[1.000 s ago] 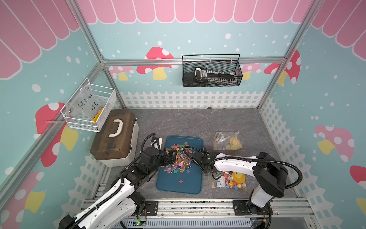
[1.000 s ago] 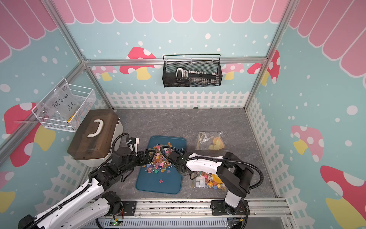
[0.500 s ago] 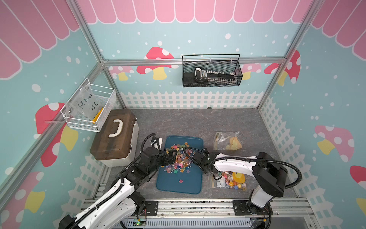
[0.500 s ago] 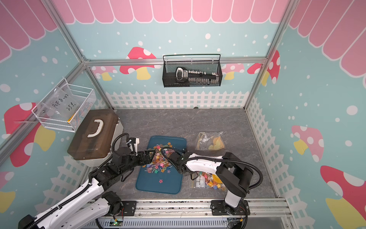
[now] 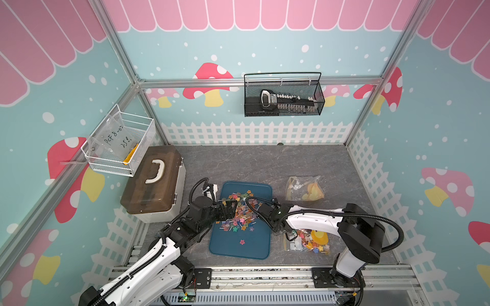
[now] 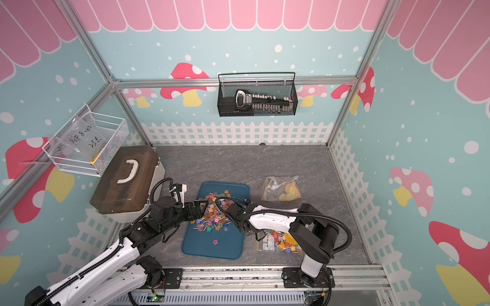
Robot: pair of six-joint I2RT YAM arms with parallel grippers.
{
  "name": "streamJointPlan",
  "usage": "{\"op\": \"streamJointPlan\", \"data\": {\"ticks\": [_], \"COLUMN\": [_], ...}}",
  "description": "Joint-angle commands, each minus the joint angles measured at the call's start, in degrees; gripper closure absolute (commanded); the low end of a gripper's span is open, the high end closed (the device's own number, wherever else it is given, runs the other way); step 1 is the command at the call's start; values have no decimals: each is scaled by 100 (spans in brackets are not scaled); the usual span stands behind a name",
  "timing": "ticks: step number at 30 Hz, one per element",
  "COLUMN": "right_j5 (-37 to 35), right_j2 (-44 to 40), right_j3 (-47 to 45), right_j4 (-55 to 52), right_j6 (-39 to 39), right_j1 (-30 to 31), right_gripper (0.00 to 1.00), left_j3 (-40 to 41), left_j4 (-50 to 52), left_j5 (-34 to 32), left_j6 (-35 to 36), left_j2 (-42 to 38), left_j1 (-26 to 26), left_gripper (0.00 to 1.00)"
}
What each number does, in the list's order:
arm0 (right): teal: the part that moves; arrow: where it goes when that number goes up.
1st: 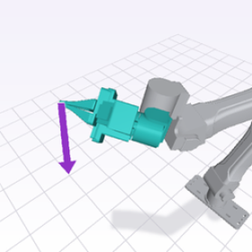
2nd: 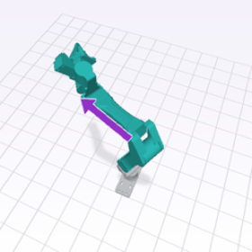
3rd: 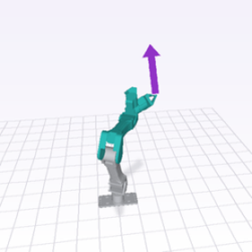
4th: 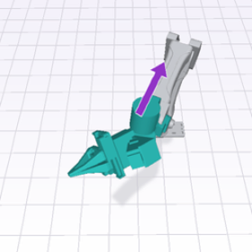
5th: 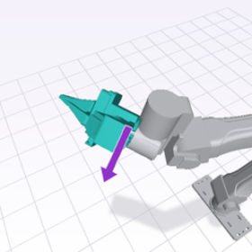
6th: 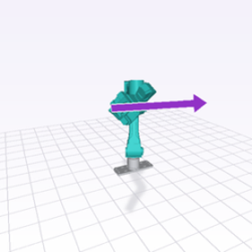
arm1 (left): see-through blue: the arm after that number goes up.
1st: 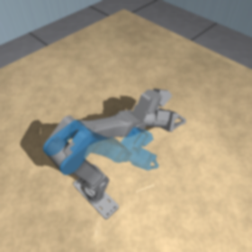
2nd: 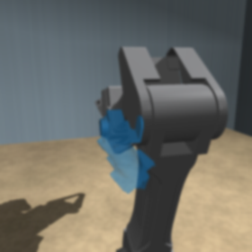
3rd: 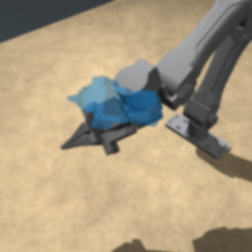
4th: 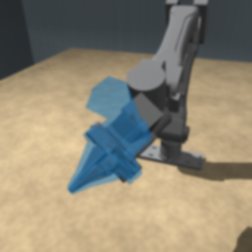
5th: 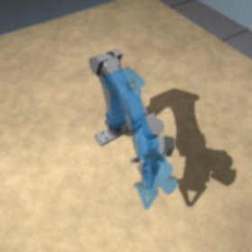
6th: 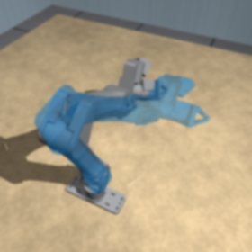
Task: Pour candies out of the ziploc bag
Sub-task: Pick up the ziploc bag from the center of the board.
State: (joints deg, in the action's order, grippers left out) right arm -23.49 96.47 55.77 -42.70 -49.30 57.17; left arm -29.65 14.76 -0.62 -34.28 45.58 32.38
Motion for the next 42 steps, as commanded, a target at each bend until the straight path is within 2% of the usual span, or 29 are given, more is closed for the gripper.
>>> {"op": "streamJointPlan", "data": {"ticks": [1,9,17,25,34,42], "right_j5": [-101,-123,87,187,692,1303], "right_j2": [-80,-647,-1209,-1802,-2461,-2520], "right_j3": [-66,-201,-289,-367,-778,-1098], "right_j4": [-18,211,492,723,1448,2153], "right_j6": [-10,55,478,785,887,819], "right_j1": [20,-35,-202,-311,-751,-1114], "right_gripper": [100,100,100,100,100,100], "left_j3": [-21,-149,-218,-272,-307,-500], "left_j4": [28,134,117,-197,-876,-1054], "left_j5": [-33,-77,70,686,1413,1325], "left_j6": [-28,71,62,88,1,-166], "left_j2": [5,-67,-70,8,279,877], "left_j1": [-4,-6,-4,0,110,576], "left_gripper": [5,4,5,7,8,8]}}
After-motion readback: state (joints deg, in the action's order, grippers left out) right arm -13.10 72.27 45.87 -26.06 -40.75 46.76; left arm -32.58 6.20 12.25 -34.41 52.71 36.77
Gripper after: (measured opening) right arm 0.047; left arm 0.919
